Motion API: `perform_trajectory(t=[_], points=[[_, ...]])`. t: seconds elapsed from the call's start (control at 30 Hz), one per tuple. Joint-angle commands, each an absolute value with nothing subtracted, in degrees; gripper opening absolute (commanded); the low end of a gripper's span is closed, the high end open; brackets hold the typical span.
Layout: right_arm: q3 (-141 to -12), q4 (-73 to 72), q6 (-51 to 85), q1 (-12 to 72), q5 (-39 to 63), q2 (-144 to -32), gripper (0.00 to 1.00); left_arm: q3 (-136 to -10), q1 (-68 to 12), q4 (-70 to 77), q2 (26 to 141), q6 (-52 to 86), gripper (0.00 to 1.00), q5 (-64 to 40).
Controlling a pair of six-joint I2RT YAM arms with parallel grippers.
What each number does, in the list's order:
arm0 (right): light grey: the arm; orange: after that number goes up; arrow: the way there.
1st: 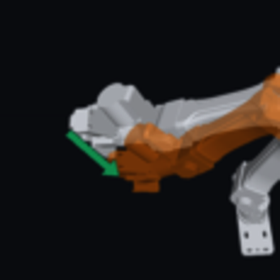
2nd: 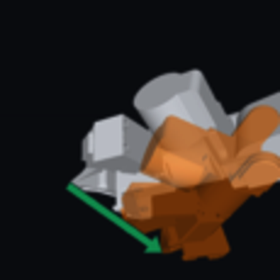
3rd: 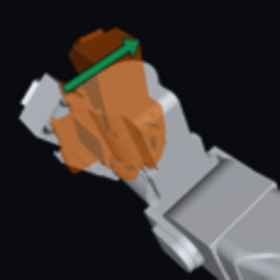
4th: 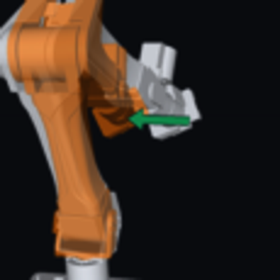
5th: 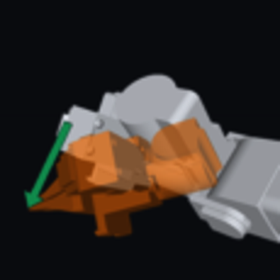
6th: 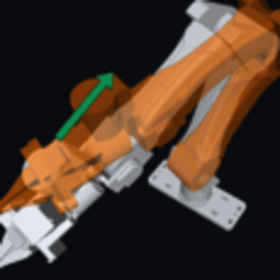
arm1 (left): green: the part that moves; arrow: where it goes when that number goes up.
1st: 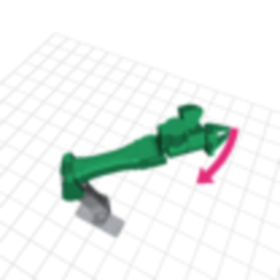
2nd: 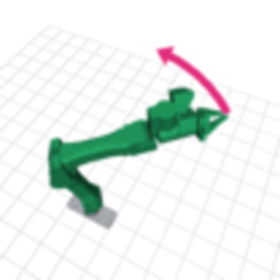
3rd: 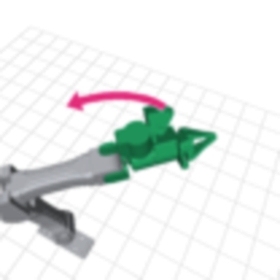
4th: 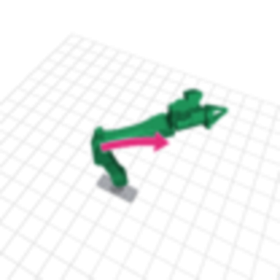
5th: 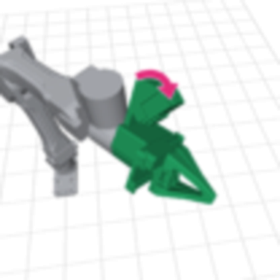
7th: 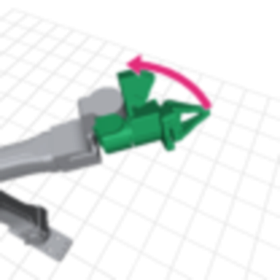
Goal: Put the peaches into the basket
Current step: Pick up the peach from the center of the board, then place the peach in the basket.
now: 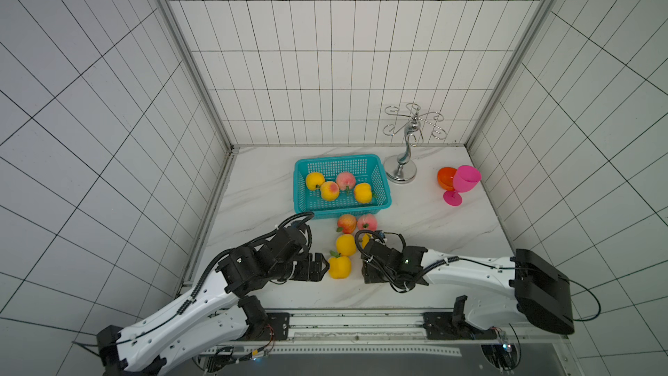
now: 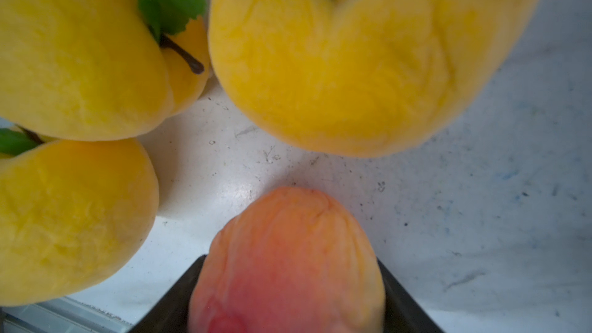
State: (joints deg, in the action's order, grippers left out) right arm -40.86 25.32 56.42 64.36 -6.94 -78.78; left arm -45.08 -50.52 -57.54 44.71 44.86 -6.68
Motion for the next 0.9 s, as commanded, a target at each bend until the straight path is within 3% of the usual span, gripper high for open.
perform_trajectory(t=[0.0,0.47,0.87], points=[[-43.2,31.3,56.6,64.4,-7.9,-77.2,0.69,-44.9,-50.2,-55.7,45.0,44.0,0.93,-6.3],[-55.5,49.8,53.4,64.8,-15.6,-69.5,0.69,-45.4,-50.1,-53.2,45.9,42.4,0.93,-7.2],[-72.9,60.8,48.0,63.4,-18.3,-73.8,0.70,-48.8,-49.7,-51.9,46.7,40.0,0.93,-6.4]])
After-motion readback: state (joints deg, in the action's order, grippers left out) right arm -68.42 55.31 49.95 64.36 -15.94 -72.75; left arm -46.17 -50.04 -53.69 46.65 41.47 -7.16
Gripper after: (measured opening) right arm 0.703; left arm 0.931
